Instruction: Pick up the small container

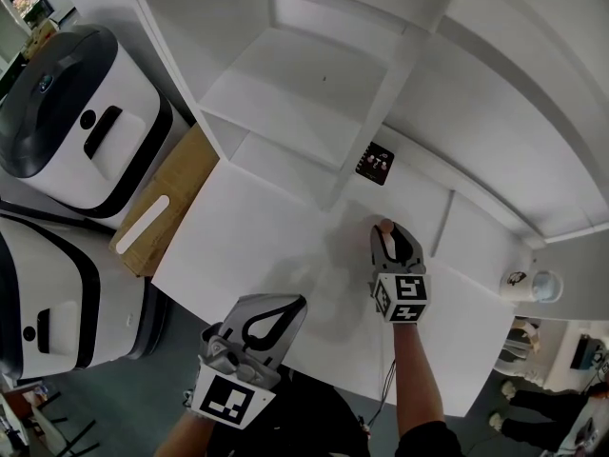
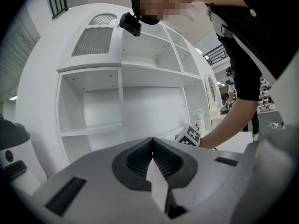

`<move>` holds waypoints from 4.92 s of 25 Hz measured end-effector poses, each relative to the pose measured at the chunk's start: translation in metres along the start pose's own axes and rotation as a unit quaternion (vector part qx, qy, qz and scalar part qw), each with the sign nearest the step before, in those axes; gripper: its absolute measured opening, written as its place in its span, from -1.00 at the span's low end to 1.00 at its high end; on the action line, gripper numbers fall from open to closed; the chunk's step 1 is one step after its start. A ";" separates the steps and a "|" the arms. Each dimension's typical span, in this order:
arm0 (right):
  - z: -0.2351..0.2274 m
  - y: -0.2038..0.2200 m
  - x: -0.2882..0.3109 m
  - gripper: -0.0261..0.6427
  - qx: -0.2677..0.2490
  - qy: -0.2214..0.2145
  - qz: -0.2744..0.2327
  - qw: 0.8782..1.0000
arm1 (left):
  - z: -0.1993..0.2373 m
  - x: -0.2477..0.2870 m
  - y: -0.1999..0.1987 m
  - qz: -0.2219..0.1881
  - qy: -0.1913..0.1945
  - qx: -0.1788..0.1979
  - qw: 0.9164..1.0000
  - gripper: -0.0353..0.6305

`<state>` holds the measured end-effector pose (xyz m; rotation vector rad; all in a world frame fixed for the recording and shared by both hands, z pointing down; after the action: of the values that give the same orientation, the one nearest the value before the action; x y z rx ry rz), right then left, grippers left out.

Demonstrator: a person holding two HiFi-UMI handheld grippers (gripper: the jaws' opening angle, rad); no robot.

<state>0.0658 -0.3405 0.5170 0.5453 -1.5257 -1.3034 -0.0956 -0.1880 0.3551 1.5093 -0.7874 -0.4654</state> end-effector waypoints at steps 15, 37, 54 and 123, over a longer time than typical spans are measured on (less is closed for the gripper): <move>0.018 -0.021 -0.038 -0.52 -0.023 0.010 -0.012 1.000 | -0.001 0.012 -0.007 -0.022 0.058 0.011 0.998 -0.89; 0.037 -0.088 -0.132 -0.52 -0.020 0.027 -0.076 0.997 | -0.022 0.035 0.000 -0.028 0.099 -0.008 0.995 -0.89; 0.059 -0.131 -0.172 -0.52 -0.005 -0.019 -0.118 0.993 | -0.063 0.094 0.079 0.057 0.145 -0.012 0.988 -0.89; 0.075 -0.243 -0.311 -0.52 -0.048 -0.043 -0.275 0.959 | -0.107 0.043 -0.102 -0.044 0.158 0.066 0.984 -0.89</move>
<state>0.0557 -0.1239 0.1788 0.9019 -1.4201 -1.8329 0.0294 -0.1480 0.2743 1.6948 -0.5108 -0.2324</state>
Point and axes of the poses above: the fingertips, and each gripper's own axes: x forward along the fingers, z to its left, y out of its underside, the point moved 2 cm from there along -x, backward along the fingers, and after that the axes turned 6 degrees about -x, right-handed, at the moved point
